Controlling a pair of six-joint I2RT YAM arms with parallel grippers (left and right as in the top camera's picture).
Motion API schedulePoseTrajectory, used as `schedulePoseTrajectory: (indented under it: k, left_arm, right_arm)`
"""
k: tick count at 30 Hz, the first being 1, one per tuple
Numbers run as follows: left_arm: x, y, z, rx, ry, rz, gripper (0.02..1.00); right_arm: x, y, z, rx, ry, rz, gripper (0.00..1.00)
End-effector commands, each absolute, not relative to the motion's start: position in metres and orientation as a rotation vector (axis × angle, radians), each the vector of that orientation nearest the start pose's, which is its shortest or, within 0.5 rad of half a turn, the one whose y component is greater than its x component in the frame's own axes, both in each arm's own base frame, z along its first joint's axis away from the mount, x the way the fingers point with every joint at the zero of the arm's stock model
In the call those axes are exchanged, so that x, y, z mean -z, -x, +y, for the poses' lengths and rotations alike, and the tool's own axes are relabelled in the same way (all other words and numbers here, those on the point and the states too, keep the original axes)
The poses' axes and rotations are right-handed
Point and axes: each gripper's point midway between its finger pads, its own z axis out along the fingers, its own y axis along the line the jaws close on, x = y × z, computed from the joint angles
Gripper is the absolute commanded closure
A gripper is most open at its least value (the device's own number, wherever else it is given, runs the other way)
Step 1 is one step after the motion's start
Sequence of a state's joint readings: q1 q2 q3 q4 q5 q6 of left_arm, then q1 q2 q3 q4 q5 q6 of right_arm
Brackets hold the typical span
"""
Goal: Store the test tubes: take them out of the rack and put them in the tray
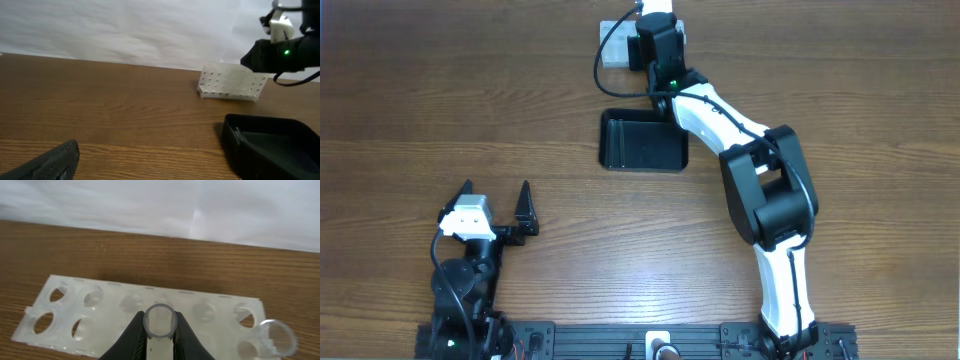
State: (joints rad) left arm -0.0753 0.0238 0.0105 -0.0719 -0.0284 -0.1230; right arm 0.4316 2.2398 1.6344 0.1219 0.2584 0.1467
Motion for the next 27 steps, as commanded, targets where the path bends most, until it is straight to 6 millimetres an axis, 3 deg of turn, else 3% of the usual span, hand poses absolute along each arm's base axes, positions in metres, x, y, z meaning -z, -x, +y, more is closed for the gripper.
schedulePoseTrajectory:
  k: [1,7,10,12,15,20,23,27]
  left_arm:
    - [-0.155,-0.246,-0.015,0.125,0.046,1.655,0.020]
    - [-0.155,-0.246,-0.015,0.125,0.046,1.654,0.020]
    - [-0.155,-0.246,-0.015,0.125,0.046,1.655,0.018]
    - [-0.155,-0.246,-0.015,0.125,0.046,1.654,0.018]
    - [-0.155,-0.246,-0.015,0.125,0.046,1.655,0.018]
    - [-0.155,-0.246,-0.015,0.125,0.046,1.655,0.020]
    - [-0.155,-0.246,-0.015,0.125,0.046,1.655,0.020]
    - [-0.155,-0.246,-0.015,0.125,0.046,1.655,0.018]
  right_arm:
    - [-0.229,-0.589,0.210,-0.080,0.082,1.854,0.877]
    - [-0.313,-0.561,0.197,-0.104,0.066,1.761,0.877]
    - [-0.333,-0.538,0.187,-0.127,0.038,1.799,0.893]
    - [-0.331,-0.522,0.183,-0.149,0.024,1.867,0.893]
    - [-0.307,-0.500,0.183,-0.187,0.033,2.015,0.899]
    - [-0.231,-0.463,0.188,-0.237,0.063,2.337,0.932]
    - [-0.188,-0.451,0.195,-0.265,0.085,2.464,0.943]
    - [-0.146,-0.448,0.201,-0.298,0.056,2.555,0.925]
